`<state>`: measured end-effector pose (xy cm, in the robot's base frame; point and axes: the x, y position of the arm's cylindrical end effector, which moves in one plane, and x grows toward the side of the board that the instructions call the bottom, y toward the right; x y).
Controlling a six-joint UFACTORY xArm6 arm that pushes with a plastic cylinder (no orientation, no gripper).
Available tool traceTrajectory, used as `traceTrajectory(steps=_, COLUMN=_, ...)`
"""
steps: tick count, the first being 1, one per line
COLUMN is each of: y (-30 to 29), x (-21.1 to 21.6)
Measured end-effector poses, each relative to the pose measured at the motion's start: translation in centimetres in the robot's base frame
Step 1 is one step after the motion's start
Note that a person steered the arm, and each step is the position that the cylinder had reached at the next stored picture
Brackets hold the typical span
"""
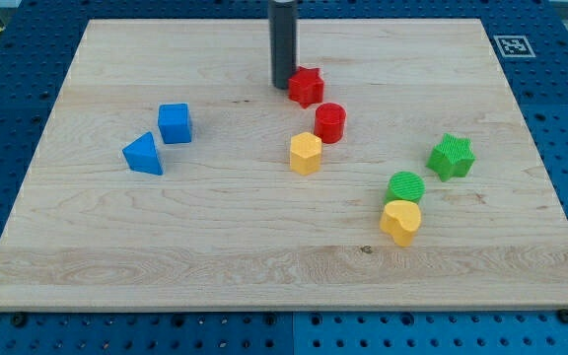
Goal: Move red star to the center right
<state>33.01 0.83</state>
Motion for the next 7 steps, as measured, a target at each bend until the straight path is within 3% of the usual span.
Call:
traceTrajectory(steps=2, y=1.2, x=3.4)
traceTrajectory(steps=5, y=8.7, x=2.7)
traceTrajectory(steps=7, y=9.1, x=-2.5)
